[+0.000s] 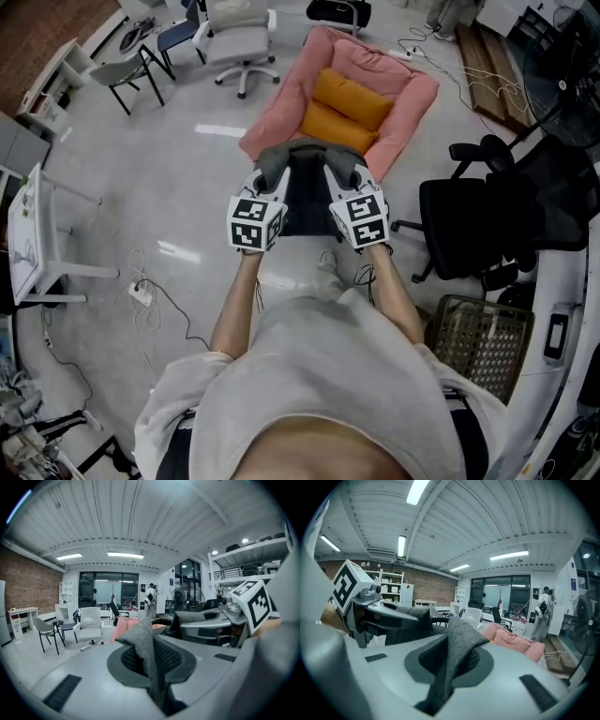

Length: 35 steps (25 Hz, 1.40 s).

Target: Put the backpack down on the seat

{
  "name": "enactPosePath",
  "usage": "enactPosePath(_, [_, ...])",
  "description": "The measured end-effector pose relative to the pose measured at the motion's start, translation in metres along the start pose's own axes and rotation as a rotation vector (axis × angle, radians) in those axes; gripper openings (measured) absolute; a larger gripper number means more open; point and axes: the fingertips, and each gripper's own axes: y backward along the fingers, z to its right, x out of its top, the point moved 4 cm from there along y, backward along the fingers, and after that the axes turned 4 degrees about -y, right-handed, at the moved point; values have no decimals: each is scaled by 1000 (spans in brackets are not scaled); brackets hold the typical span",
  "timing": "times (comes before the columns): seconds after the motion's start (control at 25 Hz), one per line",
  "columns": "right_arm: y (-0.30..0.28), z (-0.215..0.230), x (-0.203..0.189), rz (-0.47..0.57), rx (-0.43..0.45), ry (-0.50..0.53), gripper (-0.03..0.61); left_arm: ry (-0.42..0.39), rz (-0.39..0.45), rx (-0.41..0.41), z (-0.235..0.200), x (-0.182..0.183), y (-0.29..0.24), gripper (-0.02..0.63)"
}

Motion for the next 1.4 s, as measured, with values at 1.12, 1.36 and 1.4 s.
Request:
enactPosePath(1.12, [-161,175,29,0,113,-9,26,29,-48,96,-75,59,-208,34])
enactPosePath(1.36, [-185,183,16,-39,121,-29,26,51,-82,85,-88,47,-228,34])
enactPosePath(1.4, [-190,184,14,-47,122,-31,26,55,-88,82,-92,44,-232,34])
